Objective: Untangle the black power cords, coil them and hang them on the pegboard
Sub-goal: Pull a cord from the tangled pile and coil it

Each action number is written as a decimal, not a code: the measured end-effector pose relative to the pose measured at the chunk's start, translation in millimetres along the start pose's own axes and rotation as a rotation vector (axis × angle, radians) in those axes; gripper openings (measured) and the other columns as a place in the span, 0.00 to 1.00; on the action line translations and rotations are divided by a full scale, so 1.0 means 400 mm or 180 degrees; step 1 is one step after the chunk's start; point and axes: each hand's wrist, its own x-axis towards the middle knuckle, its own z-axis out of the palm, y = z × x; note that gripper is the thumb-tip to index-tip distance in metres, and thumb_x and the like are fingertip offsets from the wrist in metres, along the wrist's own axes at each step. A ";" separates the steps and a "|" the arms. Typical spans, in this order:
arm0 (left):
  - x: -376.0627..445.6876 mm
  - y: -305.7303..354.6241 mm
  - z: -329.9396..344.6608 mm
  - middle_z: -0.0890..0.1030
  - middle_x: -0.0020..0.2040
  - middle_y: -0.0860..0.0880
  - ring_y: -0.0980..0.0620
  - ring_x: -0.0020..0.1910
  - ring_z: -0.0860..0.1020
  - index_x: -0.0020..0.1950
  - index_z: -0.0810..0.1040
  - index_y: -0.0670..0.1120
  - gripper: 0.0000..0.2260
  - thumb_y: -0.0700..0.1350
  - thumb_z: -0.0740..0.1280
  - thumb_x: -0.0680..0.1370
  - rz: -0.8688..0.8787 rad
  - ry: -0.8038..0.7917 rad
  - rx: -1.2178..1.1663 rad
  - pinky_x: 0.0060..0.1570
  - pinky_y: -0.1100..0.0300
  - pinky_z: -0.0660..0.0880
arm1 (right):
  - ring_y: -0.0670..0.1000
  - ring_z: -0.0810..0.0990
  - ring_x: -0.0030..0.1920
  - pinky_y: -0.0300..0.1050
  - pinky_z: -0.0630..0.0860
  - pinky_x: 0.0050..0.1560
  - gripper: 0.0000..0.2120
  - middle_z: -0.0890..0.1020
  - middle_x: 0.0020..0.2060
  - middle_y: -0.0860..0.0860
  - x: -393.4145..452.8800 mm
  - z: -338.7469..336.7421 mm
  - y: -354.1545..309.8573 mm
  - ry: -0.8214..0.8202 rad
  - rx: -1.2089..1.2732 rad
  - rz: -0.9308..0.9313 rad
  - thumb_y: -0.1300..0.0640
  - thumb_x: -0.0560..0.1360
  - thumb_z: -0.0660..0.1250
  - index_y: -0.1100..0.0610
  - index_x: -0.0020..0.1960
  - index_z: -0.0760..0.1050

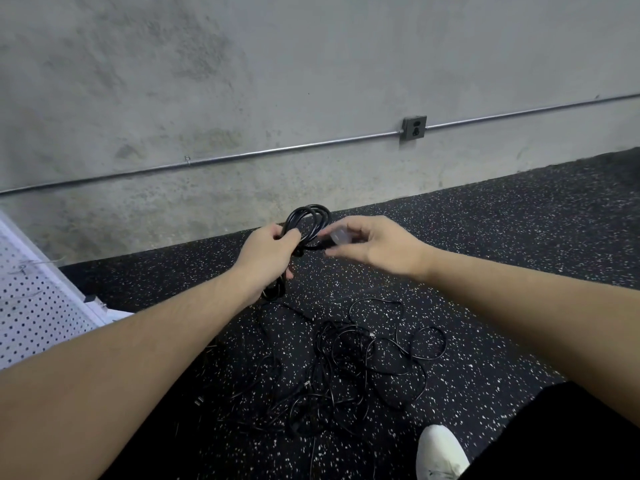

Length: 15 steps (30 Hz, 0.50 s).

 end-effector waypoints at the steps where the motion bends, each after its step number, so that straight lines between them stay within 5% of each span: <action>1: -0.001 -0.001 0.000 0.85 0.43 0.50 0.54 0.28 0.80 0.53 0.79 0.50 0.10 0.54 0.63 0.83 0.0047 -0.0016 -0.0018 0.36 0.58 0.73 | 0.44 0.73 0.35 0.39 0.71 0.39 0.10 0.83 0.45 0.57 0.006 -0.001 -0.003 0.0172 0.0023 -0.0101 0.54 0.75 0.74 0.49 0.56 0.82; 5: -0.005 0.018 0.005 0.86 0.45 0.49 0.53 0.27 0.78 0.55 0.78 0.49 0.10 0.53 0.62 0.84 0.0210 -0.0011 -0.0276 0.36 0.58 0.73 | 0.55 0.73 0.41 0.54 0.69 0.45 0.11 0.83 0.42 0.53 0.019 0.007 -0.023 0.0398 0.0616 -0.0039 0.47 0.72 0.76 0.48 0.54 0.84; 7: -0.008 0.024 0.006 0.85 0.43 0.49 0.53 0.27 0.78 0.55 0.78 0.49 0.10 0.53 0.62 0.84 0.0290 0.0039 -0.0180 0.34 0.60 0.73 | 0.54 0.75 0.38 0.53 0.71 0.44 0.03 0.83 0.37 0.50 0.025 0.010 -0.032 0.0423 0.0733 -0.0004 0.49 0.74 0.75 0.47 0.47 0.84; 9: -0.013 0.027 0.007 0.85 0.42 0.50 0.55 0.27 0.79 0.53 0.78 0.50 0.11 0.55 0.62 0.84 0.0455 0.0040 0.0089 0.29 0.62 0.72 | 0.50 0.70 0.31 0.46 0.66 0.34 0.06 0.79 0.35 0.53 0.030 0.015 -0.039 0.0428 0.0654 0.0010 0.50 0.76 0.73 0.47 0.40 0.81; 12: -0.026 0.035 0.006 0.83 0.38 0.48 0.51 0.29 0.80 0.46 0.74 0.52 0.12 0.55 0.59 0.85 0.0716 0.0068 0.0382 0.26 0.62 0.73 | 0.44 0.70 0.29 0.38 0.63 0.29 0.09 0.83 0.36 0.52 0.036 0.020 -0.043 0.0351 0.1037 0.0155 0.53 0.77 0.73 0.50 0.53 0.74; 15: -0.025 0.024 0.008 0.83 0.40 0.45 0.44 0.34 0.82 0.49 0.75 0.48 0.15 0.56 0.57 0.86 0.0908 0.0094 0.0606 0.37 0.45 0.80 | 0.47 0.72 0.32 0.39 0.65 0.32 0.22 0.87 0.40 0.55 0.041 0.026 -0.050 0.0294 0.1432 0.0633 0.54 0.74 0.76 0.53 0.58 0.65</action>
